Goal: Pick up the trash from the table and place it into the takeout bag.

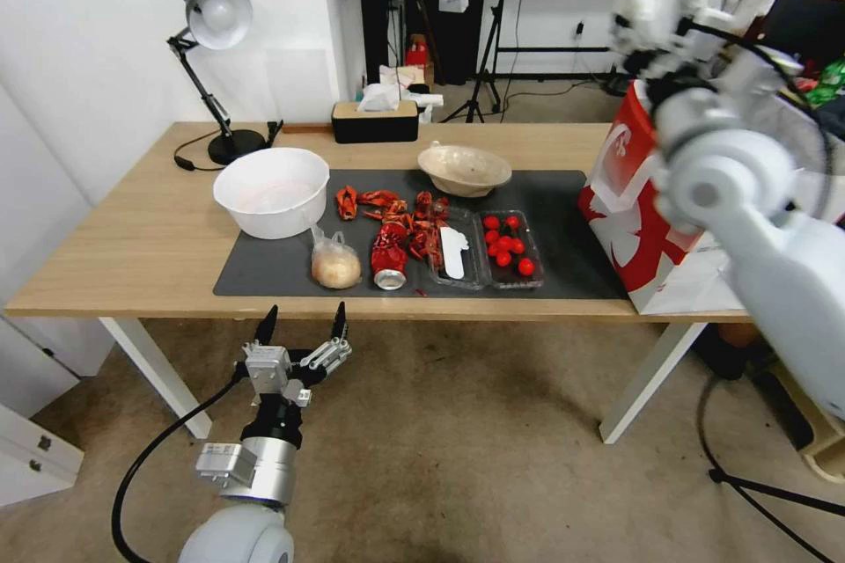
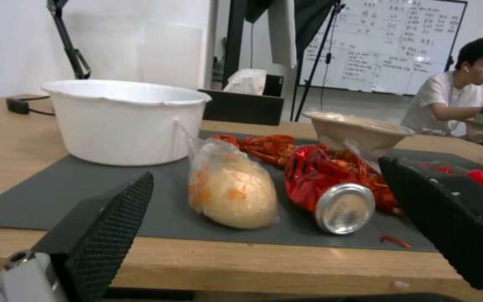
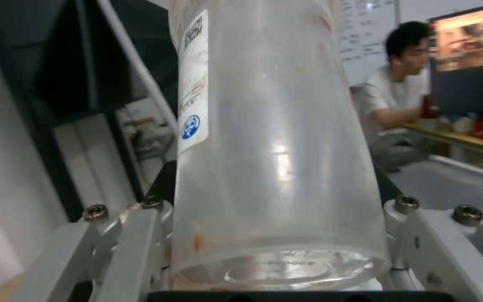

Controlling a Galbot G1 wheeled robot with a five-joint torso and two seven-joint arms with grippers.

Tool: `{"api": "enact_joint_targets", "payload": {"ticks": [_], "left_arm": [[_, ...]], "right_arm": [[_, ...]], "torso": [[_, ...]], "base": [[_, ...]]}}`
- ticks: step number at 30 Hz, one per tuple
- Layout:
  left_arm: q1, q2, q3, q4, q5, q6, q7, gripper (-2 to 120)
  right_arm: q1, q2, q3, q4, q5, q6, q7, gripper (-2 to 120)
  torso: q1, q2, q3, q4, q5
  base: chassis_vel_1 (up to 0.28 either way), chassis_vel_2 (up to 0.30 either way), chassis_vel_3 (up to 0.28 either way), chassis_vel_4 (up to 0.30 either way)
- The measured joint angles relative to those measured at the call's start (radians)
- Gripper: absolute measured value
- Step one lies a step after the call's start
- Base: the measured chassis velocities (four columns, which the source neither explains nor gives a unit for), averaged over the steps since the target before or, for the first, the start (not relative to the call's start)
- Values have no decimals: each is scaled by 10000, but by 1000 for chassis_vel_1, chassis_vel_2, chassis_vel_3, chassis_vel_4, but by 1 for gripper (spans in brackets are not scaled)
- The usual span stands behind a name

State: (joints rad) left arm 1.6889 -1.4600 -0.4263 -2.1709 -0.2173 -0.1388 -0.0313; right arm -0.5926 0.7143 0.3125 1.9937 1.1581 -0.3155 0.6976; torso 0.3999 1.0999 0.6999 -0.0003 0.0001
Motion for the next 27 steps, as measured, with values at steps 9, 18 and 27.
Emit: {"api": "enact_joint_targets", "payload": {"ticks": [9, 18, 27], "left_arm": [[-22, -8, 226, 52, 137, 5, 3, 100], [56, -55, 293, 25, 212, -31, 18, 100], [170, -99, 264, -63, 270, -116, 49, 100]], "right_arm": [[-1996, -428, 1965, 557, 91, -1145, 720, 46], [-2362, -491, 2156, 612, 527, -1737, 1214, 52], [-2267, -492, 2166, 583, 675, -1783, 1283, 96]], "torso": [[1, 0, 0, 1, 0], [0, 0, 0, 4, -1], [2, 0, 1, 3, -1]], "base": [[0, 0, 0, 0], [0, 0, 0, 0], [0, 0, 0, 0]]}}
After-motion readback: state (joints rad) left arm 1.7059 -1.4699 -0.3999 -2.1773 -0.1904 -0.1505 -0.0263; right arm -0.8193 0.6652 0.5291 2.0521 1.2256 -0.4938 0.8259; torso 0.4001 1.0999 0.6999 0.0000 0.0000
